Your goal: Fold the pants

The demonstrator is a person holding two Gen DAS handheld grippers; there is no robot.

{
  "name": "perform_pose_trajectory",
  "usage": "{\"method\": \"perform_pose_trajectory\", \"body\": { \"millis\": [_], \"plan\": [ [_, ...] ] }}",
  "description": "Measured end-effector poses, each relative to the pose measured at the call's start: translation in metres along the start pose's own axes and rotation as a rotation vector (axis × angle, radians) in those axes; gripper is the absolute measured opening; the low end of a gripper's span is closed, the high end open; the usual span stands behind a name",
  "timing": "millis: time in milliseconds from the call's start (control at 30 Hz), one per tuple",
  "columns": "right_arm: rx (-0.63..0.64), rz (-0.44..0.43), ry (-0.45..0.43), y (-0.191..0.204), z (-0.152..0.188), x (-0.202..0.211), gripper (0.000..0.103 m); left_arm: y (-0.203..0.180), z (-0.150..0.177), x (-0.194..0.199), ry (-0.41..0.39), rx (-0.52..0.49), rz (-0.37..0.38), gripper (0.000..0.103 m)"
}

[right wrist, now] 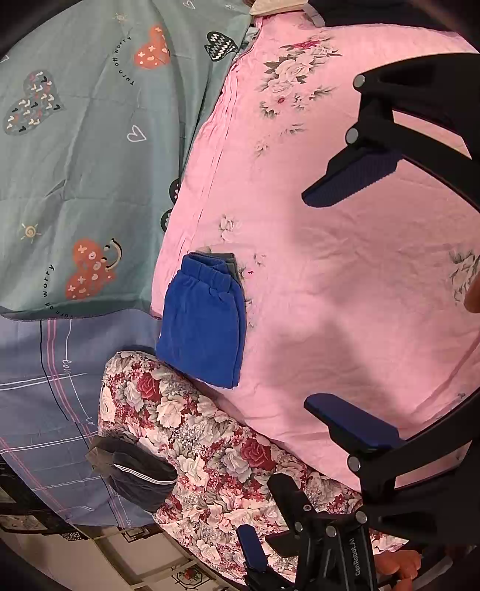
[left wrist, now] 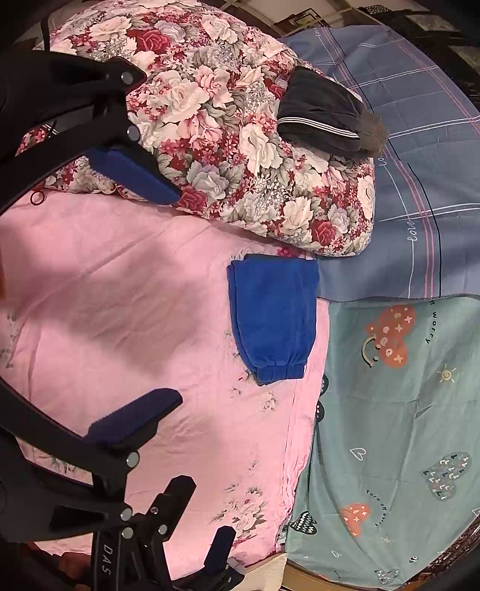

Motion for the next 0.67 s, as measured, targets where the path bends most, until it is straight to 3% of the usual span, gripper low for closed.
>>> {"method": "perform_pose_trajectory", "body": {
  "millis": [667],
  "plan": [
    [-0.026,0.004,-0.003,0.002,0.0011,0.0058,0.101,0.0029,-0.0022,0.0064,-0.004,-0.001,0.019,0.101]
  ]
}}
Point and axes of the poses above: each gripper's, at about its wrist camera, not at the fingertips, and x roughly against the way its jaws point, y to its left, z to its underside, the point moved 7 cm from there along -x, roughly the way its jaws point, and after that the axes turned 6 degrees about -y, right-handed, at the moved point
